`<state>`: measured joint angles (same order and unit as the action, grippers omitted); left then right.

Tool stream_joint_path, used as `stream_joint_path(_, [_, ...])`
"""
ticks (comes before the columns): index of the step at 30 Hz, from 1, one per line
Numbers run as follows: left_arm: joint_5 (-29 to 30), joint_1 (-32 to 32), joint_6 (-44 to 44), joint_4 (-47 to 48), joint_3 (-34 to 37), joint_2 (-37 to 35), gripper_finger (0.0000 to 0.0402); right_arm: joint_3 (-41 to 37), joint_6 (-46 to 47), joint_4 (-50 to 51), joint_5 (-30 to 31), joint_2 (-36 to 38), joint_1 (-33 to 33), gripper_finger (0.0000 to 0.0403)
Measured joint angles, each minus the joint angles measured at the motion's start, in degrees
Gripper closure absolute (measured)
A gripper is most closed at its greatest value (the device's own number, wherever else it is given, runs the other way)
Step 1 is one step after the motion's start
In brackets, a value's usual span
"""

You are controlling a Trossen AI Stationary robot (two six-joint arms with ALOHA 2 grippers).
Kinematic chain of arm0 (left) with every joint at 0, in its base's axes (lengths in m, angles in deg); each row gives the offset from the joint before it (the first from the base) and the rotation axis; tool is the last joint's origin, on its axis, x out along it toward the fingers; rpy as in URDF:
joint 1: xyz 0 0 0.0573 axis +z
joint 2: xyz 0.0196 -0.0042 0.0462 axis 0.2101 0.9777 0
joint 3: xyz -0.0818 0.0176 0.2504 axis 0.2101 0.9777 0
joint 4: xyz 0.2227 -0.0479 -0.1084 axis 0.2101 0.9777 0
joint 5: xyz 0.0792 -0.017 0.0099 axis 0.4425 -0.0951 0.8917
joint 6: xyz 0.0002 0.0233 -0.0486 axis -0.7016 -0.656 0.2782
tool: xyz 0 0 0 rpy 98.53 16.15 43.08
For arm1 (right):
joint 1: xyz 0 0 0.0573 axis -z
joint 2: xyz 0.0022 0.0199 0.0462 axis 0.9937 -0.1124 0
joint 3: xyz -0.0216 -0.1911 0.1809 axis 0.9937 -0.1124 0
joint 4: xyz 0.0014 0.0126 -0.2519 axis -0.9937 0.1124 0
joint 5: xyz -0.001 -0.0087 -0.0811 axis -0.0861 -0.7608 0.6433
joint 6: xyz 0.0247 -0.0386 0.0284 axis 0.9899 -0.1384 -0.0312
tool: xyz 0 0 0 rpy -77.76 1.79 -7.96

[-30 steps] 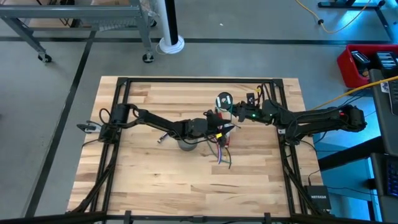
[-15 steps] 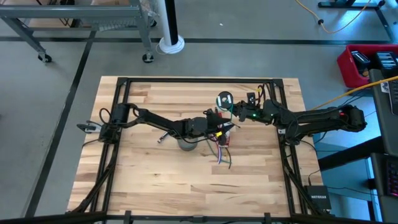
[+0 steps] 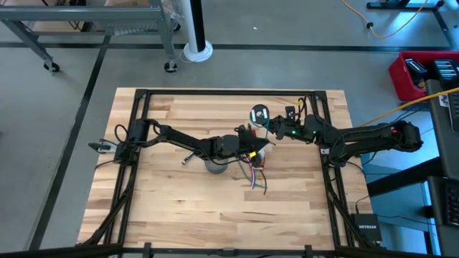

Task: Coil cords
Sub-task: Coil the green wire into the spool

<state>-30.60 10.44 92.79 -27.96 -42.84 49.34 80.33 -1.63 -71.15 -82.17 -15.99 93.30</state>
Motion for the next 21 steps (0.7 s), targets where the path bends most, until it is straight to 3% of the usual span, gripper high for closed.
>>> stream_joint_path(4, [0.02, 0.00, 0.00, 0.04, 0.00, 0.00, 0.0396, 0.00, 0.00, 0.02, -0.04, 0.00, 0.01, 0.0400])
stream_joint_path(13, [0.24, -0.07, 0.97, 1.84, 0.00, -0.10, 0.0399, -0.02, -0.02, 0.80, -0.52, 0.00, 0.00, 0.0400])
stream_joint_path(21, [3.78, -0.24, 11.68, 18.69, 0.04, -3.14, 0.0400, -0.09, -0.06, 6.82, -0.55, 1.87, 0.00, 0.0400])
